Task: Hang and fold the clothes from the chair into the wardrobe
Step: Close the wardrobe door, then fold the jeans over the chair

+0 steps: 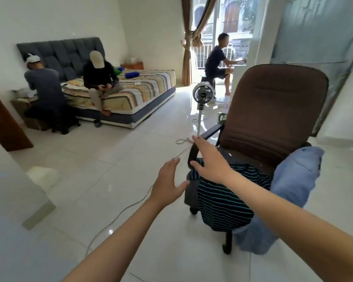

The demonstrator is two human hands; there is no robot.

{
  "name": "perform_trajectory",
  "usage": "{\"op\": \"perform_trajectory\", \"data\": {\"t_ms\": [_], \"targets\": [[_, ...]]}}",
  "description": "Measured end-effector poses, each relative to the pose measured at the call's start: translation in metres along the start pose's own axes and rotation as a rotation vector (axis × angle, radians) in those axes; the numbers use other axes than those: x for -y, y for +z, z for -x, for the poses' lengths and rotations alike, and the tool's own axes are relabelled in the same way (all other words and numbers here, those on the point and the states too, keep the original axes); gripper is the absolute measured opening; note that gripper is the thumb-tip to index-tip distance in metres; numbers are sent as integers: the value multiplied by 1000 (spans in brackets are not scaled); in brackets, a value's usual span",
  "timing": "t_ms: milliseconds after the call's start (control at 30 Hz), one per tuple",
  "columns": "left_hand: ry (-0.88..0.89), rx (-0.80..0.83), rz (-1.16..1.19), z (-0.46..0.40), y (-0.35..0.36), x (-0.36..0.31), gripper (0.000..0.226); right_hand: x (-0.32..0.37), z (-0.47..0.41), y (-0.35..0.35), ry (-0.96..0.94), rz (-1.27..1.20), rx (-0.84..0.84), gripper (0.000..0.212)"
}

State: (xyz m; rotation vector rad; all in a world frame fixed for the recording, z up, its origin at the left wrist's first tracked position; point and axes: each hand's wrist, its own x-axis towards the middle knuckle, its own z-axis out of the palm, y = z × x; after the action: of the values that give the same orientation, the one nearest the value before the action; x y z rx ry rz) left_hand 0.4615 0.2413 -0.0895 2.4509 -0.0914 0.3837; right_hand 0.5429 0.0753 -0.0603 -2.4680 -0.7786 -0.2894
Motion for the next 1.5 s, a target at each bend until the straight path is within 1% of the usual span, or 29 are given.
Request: {"op": "perform_trajectory", "data": {"t_ms": [133,267,400,467,600,733,967,1067,1167,1233,1333,1433,1500], "targets": [[84,120,136,-33,89,-68,72,-95,53,-51,181,93,7,75],[84,227,221,-55,182,-130,70,-192,99,-94,343,133,22,73],[42,321,278,-64,260,-167,67,-269,132,-122,458,118,32,72],[8,370,300,-67,292,-175,65,-301,143,-129,499,117,52,68],[-61,437,309,-85,343,-177,62,-364,153,-123,613,90,81,69],[-93,478,309,-125,383,-176,60,-416,142,-112,722,13,102,68],[-59,578,292,-235,439,-184,57,-485,99,-104,904,-141,-56,60],[-39,578,289,-275,464,-192,55,-512,86,-97,1024,-243,-124,61],[-29,643,293,-308,493,-200,56,-544,80,-84,1136,-342,-167,62],[0,658,283,-328,524,-197,55,-568,74,-76,1213,-405,-214,61],[-31,661,281,-355,561,-200,57,-599,61,-69,1316,-508,-288,50],[-54,702,294,-382,600,-200,56,-633,49,-58,1417,-602,-346,54],[-69,735,285,-398,609,-214,52,-656,43,-51,1444,-632,-349,54]]}}
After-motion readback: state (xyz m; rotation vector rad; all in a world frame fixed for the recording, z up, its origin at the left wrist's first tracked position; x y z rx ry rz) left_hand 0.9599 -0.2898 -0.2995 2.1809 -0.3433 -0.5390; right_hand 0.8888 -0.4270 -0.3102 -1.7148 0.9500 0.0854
